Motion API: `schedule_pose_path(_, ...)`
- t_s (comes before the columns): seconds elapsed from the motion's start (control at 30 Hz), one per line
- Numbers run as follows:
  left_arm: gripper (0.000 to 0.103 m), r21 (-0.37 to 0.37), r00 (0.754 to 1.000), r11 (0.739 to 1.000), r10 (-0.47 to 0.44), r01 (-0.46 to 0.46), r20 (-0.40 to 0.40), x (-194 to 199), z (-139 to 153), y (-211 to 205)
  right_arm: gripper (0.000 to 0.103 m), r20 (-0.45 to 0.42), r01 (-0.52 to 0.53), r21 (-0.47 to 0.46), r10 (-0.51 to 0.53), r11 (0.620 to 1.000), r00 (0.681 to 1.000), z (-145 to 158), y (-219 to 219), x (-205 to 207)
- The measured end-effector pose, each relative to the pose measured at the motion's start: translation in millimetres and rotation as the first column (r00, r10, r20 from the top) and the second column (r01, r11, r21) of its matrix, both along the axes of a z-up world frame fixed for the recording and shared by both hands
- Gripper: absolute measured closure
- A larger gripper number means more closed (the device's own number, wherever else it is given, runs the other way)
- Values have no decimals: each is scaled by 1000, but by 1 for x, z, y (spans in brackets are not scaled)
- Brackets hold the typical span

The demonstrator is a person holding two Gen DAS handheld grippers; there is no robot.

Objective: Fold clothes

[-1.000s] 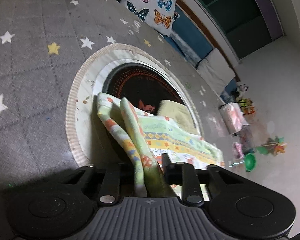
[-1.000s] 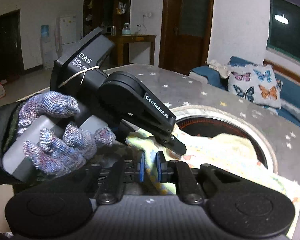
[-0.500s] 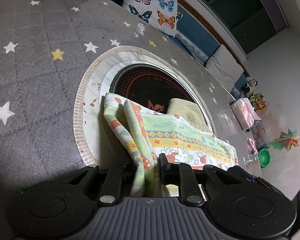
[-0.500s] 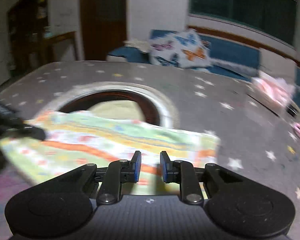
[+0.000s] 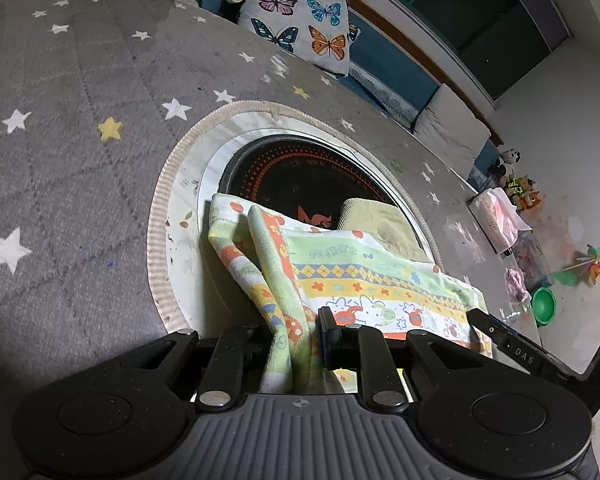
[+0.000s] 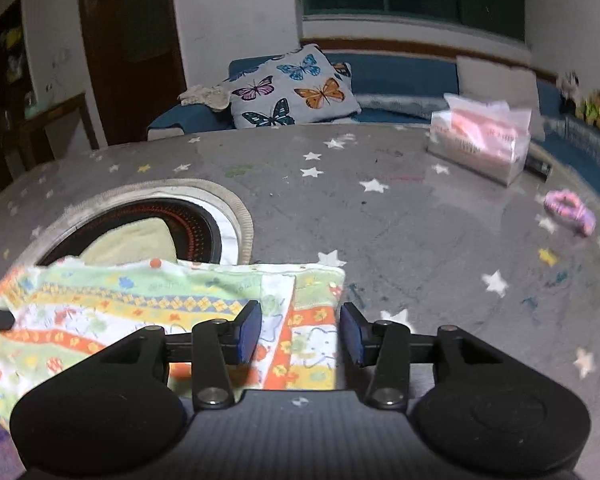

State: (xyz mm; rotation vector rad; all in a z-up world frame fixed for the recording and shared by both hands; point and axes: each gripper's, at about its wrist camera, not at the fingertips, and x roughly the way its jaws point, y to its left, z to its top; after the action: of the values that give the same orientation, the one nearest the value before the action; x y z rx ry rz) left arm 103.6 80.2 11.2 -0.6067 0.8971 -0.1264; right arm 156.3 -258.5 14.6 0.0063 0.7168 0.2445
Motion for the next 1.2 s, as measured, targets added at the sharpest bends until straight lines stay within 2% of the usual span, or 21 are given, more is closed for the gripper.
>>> schedule_pose_path(0.03,84,2,1000,1000,0,0,1,0,0,0,62,-3,-3,10,3,1000,1000,0,1,0)
schedule_pose_path(0.1,84,7,1000,1000,-1,1,6,0,2,-1,84,-7,-14,31,14,999,1000,0,3,0)
schedule_pose_path(0.13,85,10,1000,1000,-2,2,10,0,3,-1,87,-6,-20,35,21,999,1000,1,4,-1)
schedule_pose_path(0.17,86,14,1000,1000,-6,5,19,-1,6,-2,96,2,-22,32,22,999,1000,3,5,-3)
schedule_pose_path(0.33,92,35,997,999,-27,25,73,-2,25,-9,98,43,-14,79,11,997,999,19,-5,-13)
schedule_pose_path(0.47,92,49,991,997,-67,61,119,3,44,-23,98,84,-11,77,4,997,996,35,-13,-24)
schedule_pose_path(0.7,93,80,973,985,-164,152,162,21,62,-73,98,147,57,49,-64,997,987,61,-48,-35)
schedule_pose_path(0.93,93,111,945,959,-277,260,177,48,68,-139,98,174,174,0,-172,985,970,72,-101,-40)
schedule_pose_path(1.2,93,151,907,922,-382,358,180,71,65,-208,98,173,292,-24,-283,956,943,66,-156,-40)
